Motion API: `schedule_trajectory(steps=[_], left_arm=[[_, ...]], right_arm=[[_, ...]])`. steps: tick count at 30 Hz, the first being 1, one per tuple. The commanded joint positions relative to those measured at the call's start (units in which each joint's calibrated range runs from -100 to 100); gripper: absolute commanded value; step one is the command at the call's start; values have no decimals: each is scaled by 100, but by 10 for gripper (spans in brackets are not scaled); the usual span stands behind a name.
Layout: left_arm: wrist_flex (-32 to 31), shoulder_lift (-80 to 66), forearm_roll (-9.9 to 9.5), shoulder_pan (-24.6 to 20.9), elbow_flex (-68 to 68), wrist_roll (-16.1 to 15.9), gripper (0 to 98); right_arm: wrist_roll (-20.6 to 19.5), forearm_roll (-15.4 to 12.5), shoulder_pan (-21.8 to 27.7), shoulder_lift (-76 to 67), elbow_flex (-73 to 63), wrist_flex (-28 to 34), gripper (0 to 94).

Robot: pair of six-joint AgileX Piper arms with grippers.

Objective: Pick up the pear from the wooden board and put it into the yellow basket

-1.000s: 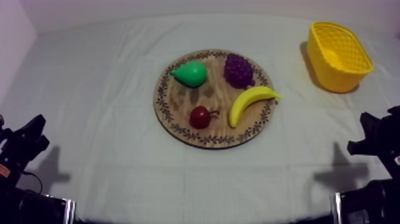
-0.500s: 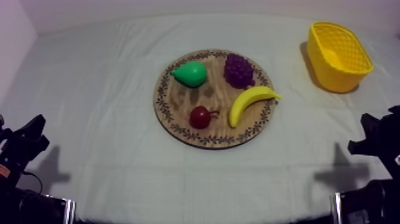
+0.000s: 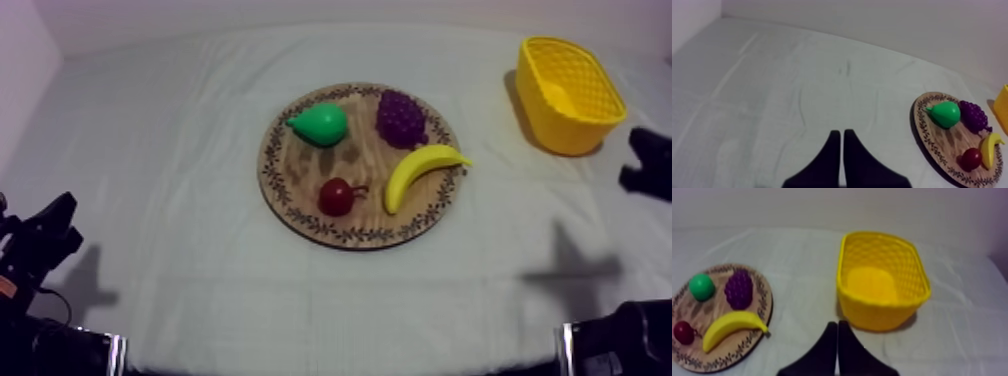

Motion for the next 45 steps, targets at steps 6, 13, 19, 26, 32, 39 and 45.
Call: schedule_trajectory(steps=[6, 13, 19, 26, 32, 39, 45], left_arm=[[1, 0, -2, -1, -2, -4, 1], [1, 0, -2, -1, -2, -4, 1], [1, 0, -2, -1, -2, -4, 1], [1, 0, -2, -1, -2, -4, 1], [1, 0, -2, -1, -2, -4, 1], [1, 0, -2, -1, -2, -6, 1], [1, 0, -2, -1, -2, -9, 1]], right_arm=[[320, -476, -119, 2289, -3058, 588, 6], [575, -656, -324, 3827, -4726, 1032, 6], [779, -696, -676, 4970, -5874, 1683, 6], [967, -514, -1279, 6064, -6980, 2746, 6], [1196, -415, -1787, 6820, -7522, 3562, 6], [1383, -333, -2330, 7598, -7772, 4010, 6], [1398, -178, -2788, 8287, -7818, 3750, 5]])
